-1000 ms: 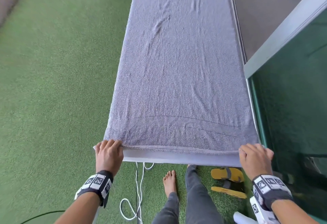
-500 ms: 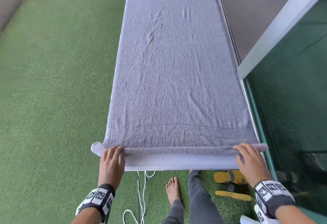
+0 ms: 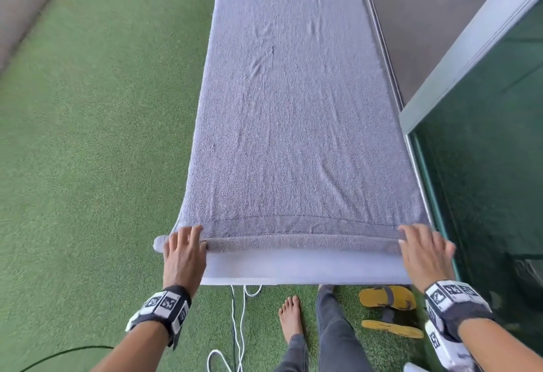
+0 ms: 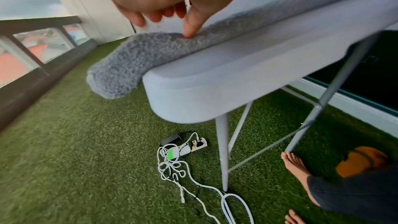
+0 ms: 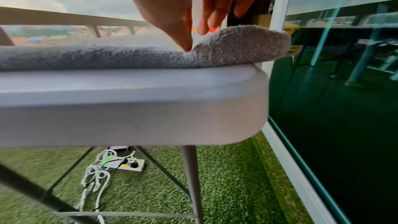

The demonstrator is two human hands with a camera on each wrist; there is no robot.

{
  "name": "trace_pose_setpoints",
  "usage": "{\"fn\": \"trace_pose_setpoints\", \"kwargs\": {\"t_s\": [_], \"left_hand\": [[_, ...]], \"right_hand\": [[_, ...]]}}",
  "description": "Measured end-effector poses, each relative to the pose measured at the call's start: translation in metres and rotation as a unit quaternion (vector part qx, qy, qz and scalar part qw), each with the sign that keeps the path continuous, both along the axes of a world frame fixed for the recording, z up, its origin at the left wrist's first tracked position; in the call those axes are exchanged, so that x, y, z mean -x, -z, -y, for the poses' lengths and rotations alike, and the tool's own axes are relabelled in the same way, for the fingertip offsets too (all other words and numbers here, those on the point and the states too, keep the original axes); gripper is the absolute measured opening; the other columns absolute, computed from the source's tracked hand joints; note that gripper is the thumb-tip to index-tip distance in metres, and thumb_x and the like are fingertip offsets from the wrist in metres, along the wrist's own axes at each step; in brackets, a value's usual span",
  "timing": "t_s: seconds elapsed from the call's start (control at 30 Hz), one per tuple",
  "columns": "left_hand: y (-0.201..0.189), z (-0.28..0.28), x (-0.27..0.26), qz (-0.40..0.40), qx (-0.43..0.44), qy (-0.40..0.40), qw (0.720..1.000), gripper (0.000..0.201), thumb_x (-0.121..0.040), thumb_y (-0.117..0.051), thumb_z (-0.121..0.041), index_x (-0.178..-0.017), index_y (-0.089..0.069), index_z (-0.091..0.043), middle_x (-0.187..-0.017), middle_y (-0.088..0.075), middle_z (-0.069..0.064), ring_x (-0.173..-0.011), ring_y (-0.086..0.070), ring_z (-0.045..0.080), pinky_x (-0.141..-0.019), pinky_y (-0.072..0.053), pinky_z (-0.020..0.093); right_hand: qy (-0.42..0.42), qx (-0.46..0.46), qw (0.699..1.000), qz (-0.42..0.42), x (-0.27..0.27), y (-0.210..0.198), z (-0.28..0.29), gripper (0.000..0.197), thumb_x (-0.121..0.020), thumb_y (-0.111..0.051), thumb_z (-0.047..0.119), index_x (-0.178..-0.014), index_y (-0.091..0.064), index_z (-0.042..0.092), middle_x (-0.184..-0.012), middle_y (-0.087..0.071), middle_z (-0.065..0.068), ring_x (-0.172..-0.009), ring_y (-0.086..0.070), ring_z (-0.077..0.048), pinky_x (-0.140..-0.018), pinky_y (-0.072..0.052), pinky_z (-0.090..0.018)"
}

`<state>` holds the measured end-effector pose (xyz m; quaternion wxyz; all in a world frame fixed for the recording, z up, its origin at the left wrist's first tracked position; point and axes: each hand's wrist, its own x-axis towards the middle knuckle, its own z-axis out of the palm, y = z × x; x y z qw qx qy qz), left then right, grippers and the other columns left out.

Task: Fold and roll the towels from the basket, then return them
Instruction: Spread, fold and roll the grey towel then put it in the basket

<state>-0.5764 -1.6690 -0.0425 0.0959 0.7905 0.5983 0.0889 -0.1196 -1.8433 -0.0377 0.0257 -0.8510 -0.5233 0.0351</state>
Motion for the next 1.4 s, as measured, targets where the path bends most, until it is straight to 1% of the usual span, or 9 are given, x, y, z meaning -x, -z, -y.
{"fn": "trace_pose_setpoints", "kwargs": {"t_s": [0.1, 0.3, 0.5, 0.67, 0.87, 1.0, 1.13, 1.23, 1.4], "left_hand": [[0.008, 0.008, -0.01, 0.068, -0.037, 0.049, 0.996, 0.021, -0.075, -0.037, 0.0, -0.088, -0.043, -0.016, -0.081, -0.048, 0.004, -0.076, -0.032, 0.013, -0.067, -0.045, 0.038], [0.006, 0.01, -0.013, 0.11, -0.045, 0.057, 0.991, 0.035, -0.062, -0.063, 0.02, -0.089, -0.061, -0.002, -0.085, -0.062, 0.012, -0.083, -0.039, 0.016, -0.074, -0.028, 0.022], [-0.006, -0.006, -0.008, 0.029, 0.029, 0.069, 0.997, 0.016, -0.086, -0.045, -0.018, -0.073, -0.054, -0.019, -0.065, -0.059, -0.007, -0.057, -0.052, 0.016, -0.065, -0.046, 0.035], [-0.01, -0.015, -0.011, -0.018, 0.012, 0.01, 1.0, 0.01, -0.082, -0.053, -0.014, -0.091, -0.049, -0.016, -0.081, -0.047, -0.002, -0.072, -0.04, 0.017, -0.074, -0.039, 0.036], [0.002, -0.002, -0.011, 0.048, 0.005, 0.14, 0.989, 0.014, -0.082, -0.058, -0.015, -0.094, -0.058, -0.008, -0.09, -0.058, 0.001, -0.08, -0.048, 0.014, -0.075, -0.047, 0.026], [-0.004, -0.008, -0.015, 0.049, 0.026, 0.131, 0.99, 0.032, -0.06, -0.078, 0.011, -0.085, -0.066, -0.005, -0.08, -0.066, 0.003, -0.068, -0.058, 0.016, -0.067, -0.051, 0.027], [-0.002, -0.018, -0.014, 0.015, 0.045, 0.12, 0.992, 0.019, -0.08, -0.064, -0.006, -0.079, -0.055, -0.022, -0.07, -0.061, -0.005, -0.06, -0.046, 0.009, -0.063, -0.051, 0.032], [-0.005, -0.021, -0.015, -0.024, 0.02, 0.061, 0.998, 0.021, -0.082, -0.057, -0.005, -0.099, -0.053, -0.017, -0.086, -0.058, 0.0, -0.074, -0.047, 0.016, -0.072, -0.046, 0.036], [0.005, 0.004, -0.014, -0.01, 0.003, 0.109, 0.994, 0.035, -0.08, -0.042, 0.002, -0.111, -0.055, -0.008, -0.099, -0.062, 0.007, -0.087, -0.053, 0.02, -0.079, -0.053, 0.039]], "right_hand": [[-0.017, -0.008, 0.999, -0.047, 0.015, -0.006, -0.003, 0.015, -0.08, -0.064, 0.008, -0.093, -0.061, 0.015, -0.092, -0.058, -0.003, -0.081, -0.048, -0.021, -0.074, -0.031, -0.032], [-0.049, 0.013, 0.994, -0.098, 0.013, 0.015, 0.01, 0.042, -0.068, -0.072, 0.0, -0.105, -0.061, 0.017, -0.108, -0.058, 0.0, -0.098, -0.057, -0.022, -0.087, -0.05, -0.045], [-0.045, 0.017, 0.995, -0.085, 0.002, 0.0, -0.006, 0.016, -0.079, -0.063, 0.005, -0.082, -0.068, 0.02, -0.083, -0.069, 0.002, -0.078, -0.06, -0.021, -0.078, -0.039, -0.037], [-0.034, -0.007, 0.999, -0.028, -0.003, -0.008, -0.015, 0.024, -0.074, -0.067, 0.005, -0.09, -0.058, 0.019, -0.088, -0.057, -0.001, -0.081, -0.054, -0.026, -0.074, -0.034, -0.039], [-0.085, 0.042, 0.994, -0.061, 0.005, 0.005, -0.013, 0.047, -0.063, -0.075, 0.006, -0.107, -0.062, 0.017, -0.105, -0.059, -0.002, -0.093, -0.059, -0.025, -0.082, -0.05, -0.044], [-0.061, 0.027, 0.993, -0.097, -0.002, 0.003, -0.02, 0.031, -0.072, -0.067, 0.002, -0.101, -0.071, 0.013, -0.101, -0.069, -0.003, -0.093, -0.062, -0.025, -0.087, -0.048, -0.042], [-0.075, 0.064, 0.993, -0.059, -0.001, -0.012, -0.027, 0.03, -0.081, -0.035, 0.033, -0.073, -0.063, 0.025, -0.073, -0.066, 0.009, -0.073, -0.06, -0.018, -0.077, -0.036, -0.036], [-0.039, 0.028, 0.998, -0.048, -0.004, -0.017, -0.028, 0.014, -0.083, -0.06, 0.02, -0.096, -0.062, 0.021, -0.09, -0.063, 0.003, -0.081, -0.06, -0.02, -0.08, -0.044, -0.041], [-0.104, 0.03, 0.992, -0.066, 0.008, -0.008, -0.025, 0.04, -0.057, -0.076, 0.0, -0.084, -0.055, 0.021, -0.083, -0.048, 0.005, -0.074, -0.051, -0.018, -0.064, -0.045, -0.031]]}}
